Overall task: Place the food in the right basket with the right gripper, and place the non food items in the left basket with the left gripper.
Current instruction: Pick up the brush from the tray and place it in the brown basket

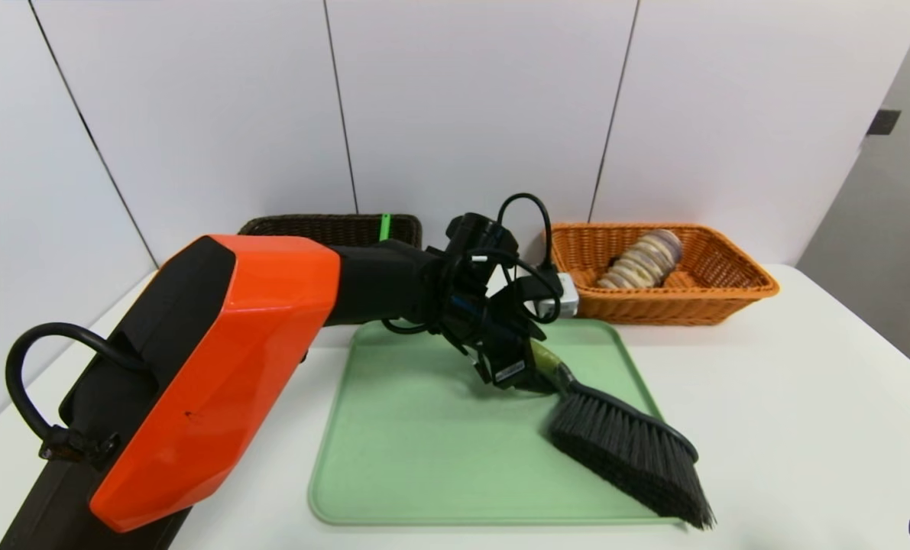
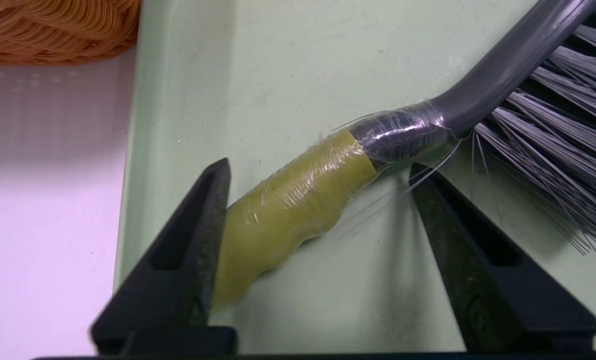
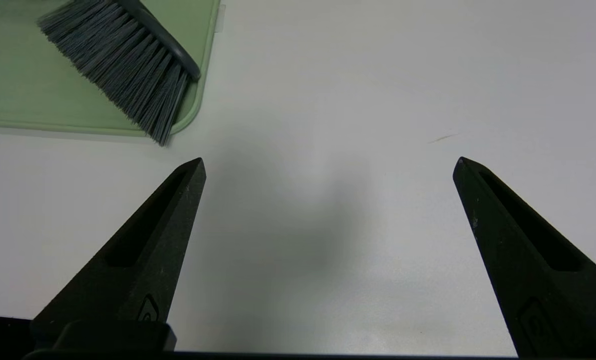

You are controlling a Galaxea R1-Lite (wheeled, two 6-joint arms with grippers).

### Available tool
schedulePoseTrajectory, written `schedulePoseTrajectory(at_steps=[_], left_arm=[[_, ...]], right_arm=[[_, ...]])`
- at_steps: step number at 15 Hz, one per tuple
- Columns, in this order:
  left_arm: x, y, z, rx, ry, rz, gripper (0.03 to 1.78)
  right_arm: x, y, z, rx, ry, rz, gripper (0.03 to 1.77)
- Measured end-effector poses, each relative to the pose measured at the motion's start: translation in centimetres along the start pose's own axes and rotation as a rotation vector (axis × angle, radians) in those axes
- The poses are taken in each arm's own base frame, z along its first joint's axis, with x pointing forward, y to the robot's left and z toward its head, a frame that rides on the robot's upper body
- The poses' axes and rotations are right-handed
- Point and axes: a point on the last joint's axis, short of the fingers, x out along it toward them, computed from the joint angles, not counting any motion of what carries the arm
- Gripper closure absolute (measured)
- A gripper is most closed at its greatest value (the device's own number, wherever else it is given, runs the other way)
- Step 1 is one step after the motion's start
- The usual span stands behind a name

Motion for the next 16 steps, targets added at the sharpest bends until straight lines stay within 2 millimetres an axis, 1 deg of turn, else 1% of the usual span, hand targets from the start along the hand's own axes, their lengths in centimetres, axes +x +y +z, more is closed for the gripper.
schedulePoseTrajectory(at_steps=[1,2,4,5,9,11,12,13,14,16], left_arm=[[0.0,0.0,0.0,-0.001,0.001,0.000,0.76],[0.0,0.0,0.0,0.001,-0.001,0.002,0.85],[-0.1,0.1,0.1,0.001,-0.004,0.004,1.00],[-0.1,0.0,0.1,0.001,-0.003,0.004,1.03],[-0.4,0.0,0.3,-0.024,-0.004,0.003,1.03],[-0.7,-0.1,0.5,-0.030,0.001,-0.003,1.13],[-1.1,-0.3,0.6,-0.038,0.011,-0.013,1.25],[-1.7,-0.6,0.8,-0.051,0.029,-0.029,1.58],[-2.2,-1.0,0.7,-0.075,0.063,-0.059,1.77],[-2.7,-1.4,1.1,-0.100,0.075,-0.073,1.77]], right_arm=[[0.0,0.0,0.0,-0.001,0.000,0.000,0.09],[0.0,0.0,0.0,-0.002,0.000,0.000,0.09],[0.0,0.0,0.1,-0.002,-0.001,0.003,0.09],[0.0,0.0,0.1,-0.002,0.000,0.003,0.09],[0.1,0.0,0.2,-0.002,0.002,0.004,0.09],[0.1,0.0,0.4,-0.002,-0.014,0.006,0.09],[0.1,0.0,0.4,-0.001,-0.014,0.007,0.09],[0.1,0.0,0.4,-0.001,-0.014,0.006,0.09],[0.1,0.0,0.5,-0.001,-0.015,0.006,0.09],[0.1,0.0,0.5,0.000,-0.016,0.006,0.09]])
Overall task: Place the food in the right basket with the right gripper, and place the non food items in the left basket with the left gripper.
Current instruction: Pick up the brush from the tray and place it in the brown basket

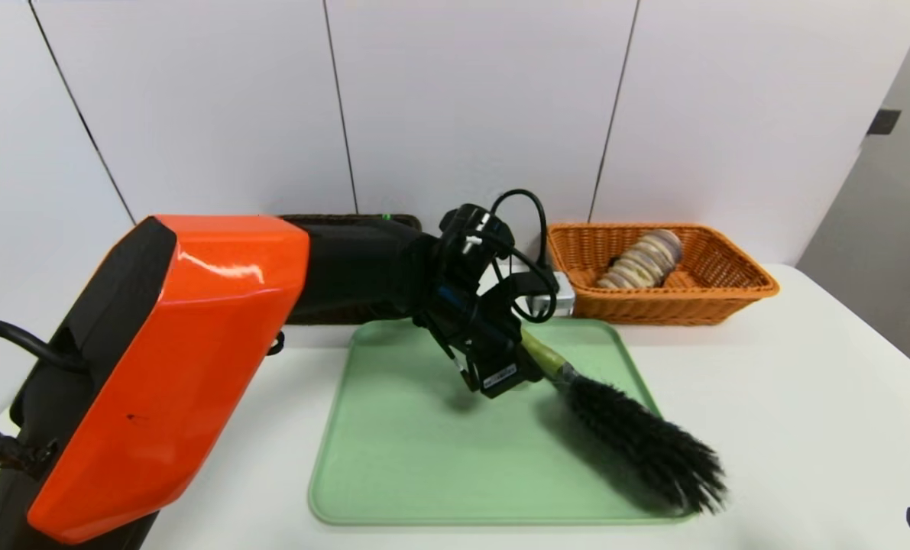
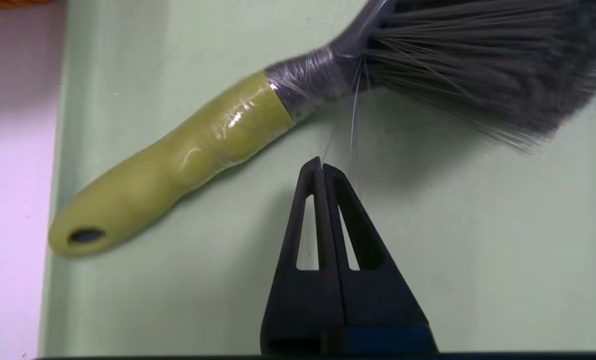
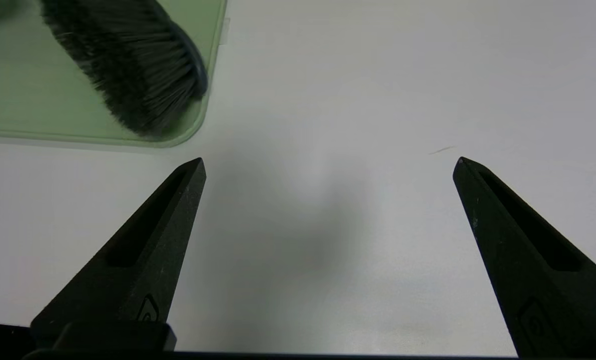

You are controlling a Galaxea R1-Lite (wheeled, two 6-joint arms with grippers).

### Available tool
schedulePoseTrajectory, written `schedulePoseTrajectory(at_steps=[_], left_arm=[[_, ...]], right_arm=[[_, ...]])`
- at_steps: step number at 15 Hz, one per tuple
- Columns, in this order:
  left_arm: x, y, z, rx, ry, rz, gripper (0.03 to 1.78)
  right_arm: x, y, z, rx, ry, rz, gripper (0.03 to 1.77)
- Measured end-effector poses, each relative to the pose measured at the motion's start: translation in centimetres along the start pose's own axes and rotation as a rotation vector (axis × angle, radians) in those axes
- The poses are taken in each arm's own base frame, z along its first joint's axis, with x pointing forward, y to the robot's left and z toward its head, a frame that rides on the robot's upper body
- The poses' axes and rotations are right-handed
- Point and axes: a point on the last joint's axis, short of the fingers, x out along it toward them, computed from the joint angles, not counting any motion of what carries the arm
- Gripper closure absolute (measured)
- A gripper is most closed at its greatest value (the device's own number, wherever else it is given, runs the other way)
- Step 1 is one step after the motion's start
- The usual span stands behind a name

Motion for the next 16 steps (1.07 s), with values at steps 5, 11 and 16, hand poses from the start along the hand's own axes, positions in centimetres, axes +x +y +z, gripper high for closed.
schedulePoseTrajectory(at_steps=[5,11,16], left_arm=[[-0.4,0.0,0.5,0.008,-0.018,0.014,1.77],[-0.9,-0.1,0.8,0.014,-0.026,0.023,1.77],[-1.6,-0.2,1.3,0.022,-0.037,0.034,1.77]], right_arm=[[0.0,0.0,-0.1,0.002,-0.003,0.000,0.09],[0.0,0.0,-0.1,0.001,0.000,0.001,0.09],[-0.1,0.0,-0.1,0.002,-0.003,-0.002,0.09]])
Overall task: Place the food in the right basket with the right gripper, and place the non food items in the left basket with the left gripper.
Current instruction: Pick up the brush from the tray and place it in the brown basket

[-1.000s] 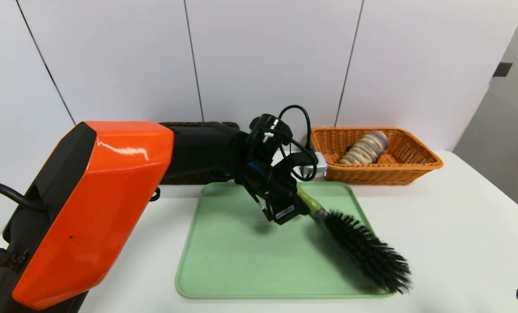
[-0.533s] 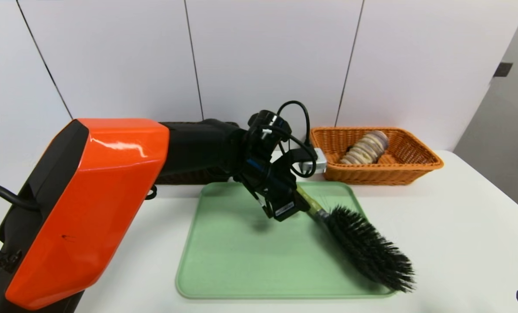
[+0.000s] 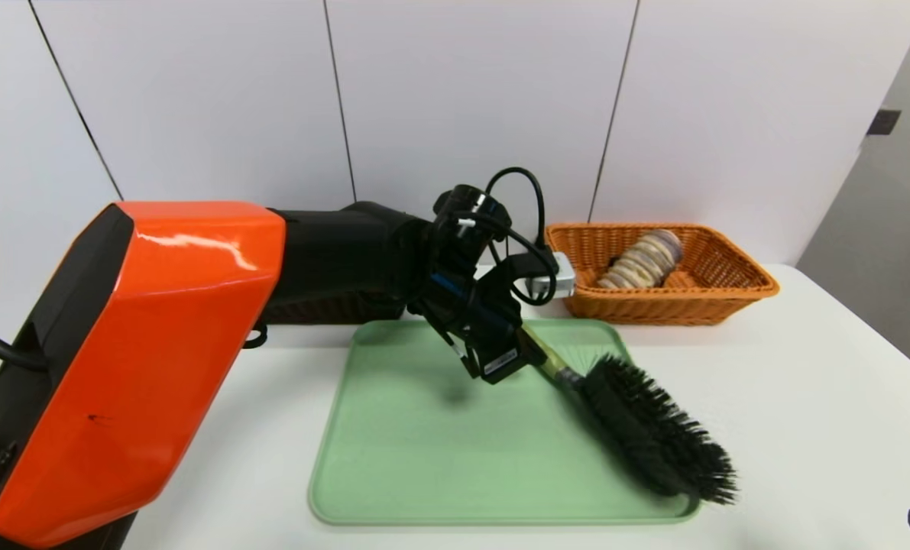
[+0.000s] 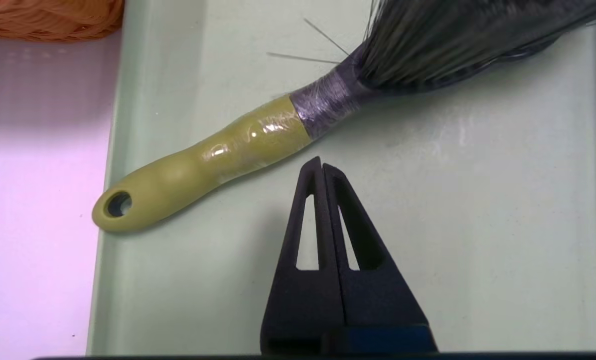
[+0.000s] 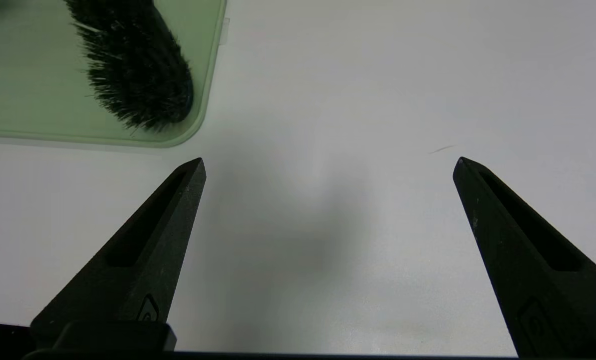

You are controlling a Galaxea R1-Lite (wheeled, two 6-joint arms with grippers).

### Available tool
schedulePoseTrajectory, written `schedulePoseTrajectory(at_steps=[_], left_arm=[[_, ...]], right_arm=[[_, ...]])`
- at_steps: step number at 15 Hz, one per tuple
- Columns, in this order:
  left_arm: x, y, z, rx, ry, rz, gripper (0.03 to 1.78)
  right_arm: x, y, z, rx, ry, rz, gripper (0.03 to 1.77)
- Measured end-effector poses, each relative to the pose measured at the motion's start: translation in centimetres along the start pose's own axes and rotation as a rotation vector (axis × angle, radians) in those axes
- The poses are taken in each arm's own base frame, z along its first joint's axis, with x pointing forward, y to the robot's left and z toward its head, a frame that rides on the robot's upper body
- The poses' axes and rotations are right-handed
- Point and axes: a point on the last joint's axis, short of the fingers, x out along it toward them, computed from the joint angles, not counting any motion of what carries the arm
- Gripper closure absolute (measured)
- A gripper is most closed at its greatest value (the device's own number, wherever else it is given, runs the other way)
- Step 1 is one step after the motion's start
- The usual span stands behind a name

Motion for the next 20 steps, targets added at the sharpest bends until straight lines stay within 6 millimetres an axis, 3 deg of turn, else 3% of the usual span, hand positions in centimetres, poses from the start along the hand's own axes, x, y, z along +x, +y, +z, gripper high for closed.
schedulePoseTrajectory(at_steps=[8,9,11,14,20], left_arm=[[-2.1,-1.6,3.3,-0.108,-0.087,0.027,1.77],[-2.2,-1.6,3.4,-0.107,-0.090,0.029,1.68],[-2.4,-1.7,3.6,-0.110,-0.097,0.028,1.31],[-2.5,-1.7,3.8,-0.171,-0.108,0.028,0.93],[-3.2,-3.3,5.3,-0.247,-0.117,0.069,0.49]], right_arm=[[0.1,0.0,0.5,0.006,-0.001,0.000,0.09],[0.1,0.0,0.7,0.006,-0.002,0.000,0.09],[0.2,0.1,0.9,0.005,0.002,0.002,0.09],[0.4,0.1,1.1,0.004,0.008,0.002,0.09],[0.3,0.1,1.3,0.006,0.004,0.002,0.09]])
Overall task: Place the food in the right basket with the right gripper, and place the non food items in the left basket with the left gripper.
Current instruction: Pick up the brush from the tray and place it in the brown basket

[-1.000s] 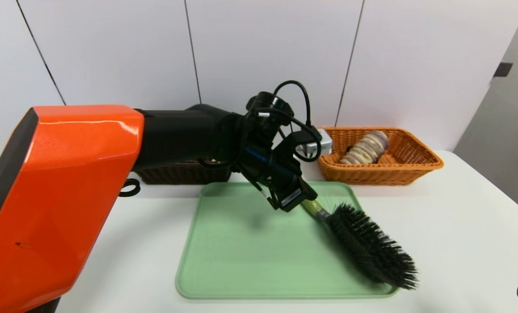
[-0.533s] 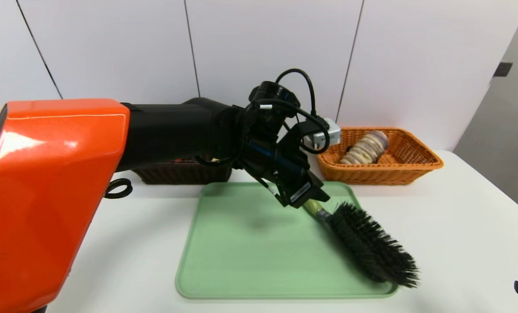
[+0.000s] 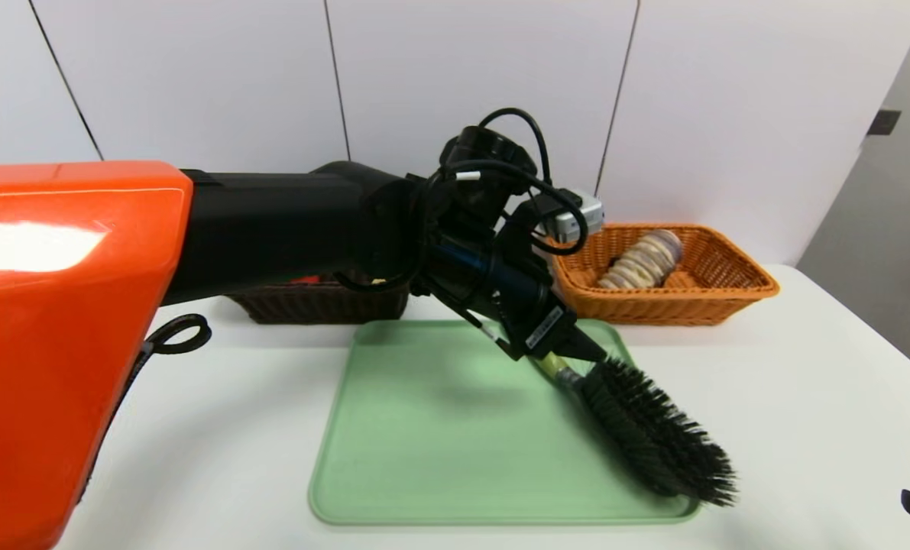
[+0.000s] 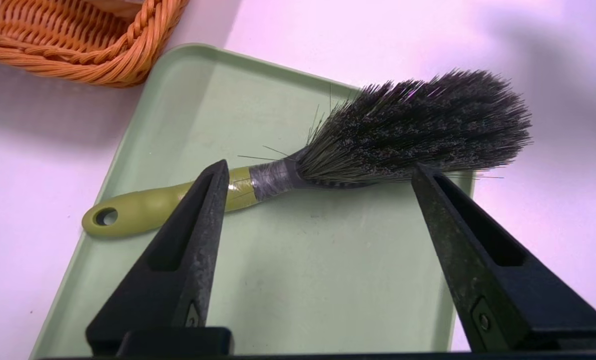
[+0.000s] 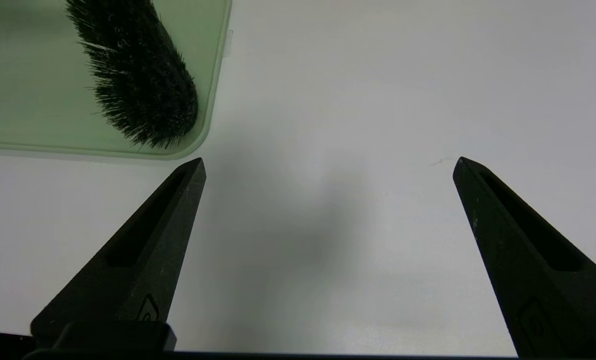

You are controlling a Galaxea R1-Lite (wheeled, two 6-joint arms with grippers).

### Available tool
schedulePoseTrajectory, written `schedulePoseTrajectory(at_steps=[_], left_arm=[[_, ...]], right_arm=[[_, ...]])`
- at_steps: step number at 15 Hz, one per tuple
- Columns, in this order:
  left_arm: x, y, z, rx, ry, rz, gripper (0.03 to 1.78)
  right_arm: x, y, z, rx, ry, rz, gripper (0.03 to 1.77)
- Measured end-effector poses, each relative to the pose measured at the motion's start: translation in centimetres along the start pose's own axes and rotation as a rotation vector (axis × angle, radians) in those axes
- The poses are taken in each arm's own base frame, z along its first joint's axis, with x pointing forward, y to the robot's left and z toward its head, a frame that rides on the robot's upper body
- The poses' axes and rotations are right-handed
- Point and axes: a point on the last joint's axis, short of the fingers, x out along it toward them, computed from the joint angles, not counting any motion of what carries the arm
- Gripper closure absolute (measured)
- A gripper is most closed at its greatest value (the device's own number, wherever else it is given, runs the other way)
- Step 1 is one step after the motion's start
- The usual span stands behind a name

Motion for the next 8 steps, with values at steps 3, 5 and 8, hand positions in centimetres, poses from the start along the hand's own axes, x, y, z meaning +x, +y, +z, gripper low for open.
schedulePoseTrajectory(at_steps=[3,5,8], left_arm=[[0.6,-1.4,0.7,0.010,0.016,0.122,0.37],[1.2,-1.3,0.7,0.006,-0.006,0.141,0.31],[2.0,-0.6,0.9,-0.012,-0.050,0.295,0.25]], right_arm=[[-0.2,0.0,0.2,0.001,-0.014,-0.004,0.09],[-0.5,0.0,0.1,0.002,-0.025,-0.006,0.09],[-0.7,-0.1,0.0,0.003,-0.037,-0.005,0.09]])
